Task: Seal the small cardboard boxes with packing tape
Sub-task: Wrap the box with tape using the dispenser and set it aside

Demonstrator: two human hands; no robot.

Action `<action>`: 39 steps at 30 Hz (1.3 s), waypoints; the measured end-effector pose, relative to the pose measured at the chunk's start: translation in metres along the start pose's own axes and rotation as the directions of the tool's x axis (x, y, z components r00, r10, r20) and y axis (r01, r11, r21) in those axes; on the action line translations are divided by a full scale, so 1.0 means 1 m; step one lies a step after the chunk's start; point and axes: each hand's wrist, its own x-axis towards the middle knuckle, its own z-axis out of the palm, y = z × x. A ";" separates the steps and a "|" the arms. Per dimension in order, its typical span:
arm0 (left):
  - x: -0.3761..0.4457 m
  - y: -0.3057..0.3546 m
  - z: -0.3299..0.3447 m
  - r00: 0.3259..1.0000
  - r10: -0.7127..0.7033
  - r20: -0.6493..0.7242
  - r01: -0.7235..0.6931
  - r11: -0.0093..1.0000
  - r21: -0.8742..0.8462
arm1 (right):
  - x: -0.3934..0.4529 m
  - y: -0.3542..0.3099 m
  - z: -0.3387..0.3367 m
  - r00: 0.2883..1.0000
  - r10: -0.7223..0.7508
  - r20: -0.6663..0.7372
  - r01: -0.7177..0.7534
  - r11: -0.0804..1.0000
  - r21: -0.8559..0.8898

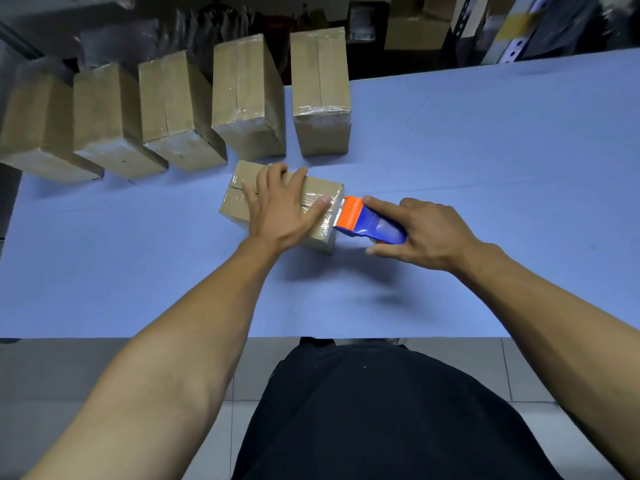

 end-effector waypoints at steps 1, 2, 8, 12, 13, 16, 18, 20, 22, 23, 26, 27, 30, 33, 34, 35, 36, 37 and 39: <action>0.003 0.006 0.000 0.998 -0.034 0.057 0.031 0.999 0.037 | 0.001 -0.001 0.001 1.000 0.005 -0.007 -0.005 1.000 0.002; 0.005 0.010 0.001 0.994 -0.050 0.100 0.043 0.997 0.069 | 0.002 -0.001 0.002 1.000 0.009 -0.015 -0.009 1.000 -0.003; 0.003 0.028 0.007 0.973 0.168 0.157 -0.178 0.983 0.047 | 0.010 -0.009 -0.005 0.999 0.003 -0.037 -0.005 0.998 -0.058; 0.005 0.023 0.007 0.976 0.173 0.134 -0.173 0.985 -0.018 | 0.006 -0.004 -0.009 0.999 0.000 -0.035 -0.001 1.000 -0.022; 0.005 0.022 0.006 0.976 0.175 0.133 -0.172 0.985 -0.033 | 0.003 -0.002 -0.008 0.999 -0.001 -0.044 0.001 1.000 -0.001; 0.005 0.027 0.004 0.977 0.183 0.113 -0.178 0.983 -0.053 | -0.004 0.000 -0.005 0.999 0.012 -0.042 -0.011 1.000 0.024; 0.004 0.029 0.004 0.976 0.192 0.102 -0.187 0.981 -0.053 | -0.003 -0.004 -0.009 0.999 0.017 -0.038 -0.018 1.000 -0.014; 0.005 0.029 0.003 0.979 0.179 0.098 -0.174 0.983 -0.061 | 0.001 -0.013 -0.013 0.999 0.014 -0.041 -0.017 0.997 -0.078; 0.004 0.029 0.004 0.979 0.179 0.100 -0.173 0.983 -0.066 | 0.006 -0.022 -0.019 0.999 0.019 -0.049 -0.025 0.992 -0.120; 0.004 0.029 0.005 0.978 0.183 0.103 -0.178 0.982 -0.060 | 0.009 -0.027 -0.022 0.998 0.017 -0.056 -0.025 0.991 -0.133; 0.004 0.027 0.005 0.974 0.182 0.133 -0.178 0.983 -0.042 | 0.016 -0.036 -0.027 0.998 0.019 -0.059 -0.028 0.986 -0.163; 0.005 0.027 0.005 0.973 0.179 0.144 -0.174 0.984 -0.043 | 0.018 -0.038 -0.029 0.998 0.024 -0.058 -0.033 0.985 -0.169; 0.006 0.026 0.004 0.973 0.174 0.154 -0.164 0.984 -0.075 | 0.022 -0.043 -0.038 0.999 0.037 -0.034 -0.042 0.984 -0.171; 0.006 0.023 0.002 0.968 0.188 0.167 -0.167 0.977 -0.131 | 0.025 -0.048 -0.042 0.998 0.056 -0.023 -0.059 0.985 -0.162; 0.006 0.022 0.001 0.967 0.192 0.169 -0.168 0.975 -0.149 | 0.025 -0.050 -0.043 0.997 0.069 -0.019 -0.071 0.985 -0.155; 0.006 0.022 0.001 0.966 0.195 0.169 -0.168 0.972 -0.162 | 0.025 -0.052 -0.044 0.997 0.082 -0.017 -0.083 0.985 -0.150; 0.006 0.022 0.000 0.966 0.196 0.165 -0.169 0.971 -0.166 | 0.026 -0.054 -0.045 0.996 0.091 -0.015 -0.092 0.985 -0.149; 0.006 0.022 0.000 0.967 0.197 0.163 -0.171 0.972 -0.162 | 0.027 -0.056 -0.047 0.995 0.098 -0.011 -0.098 0.984 -0.151; 0.005 0.023 0.001 0.968 0.196 0.159 -0.173 0.974 -0.145 | 0.029 -0.060 -0.049 0.994 0.108 0.003 -0.106 0.981 -0.161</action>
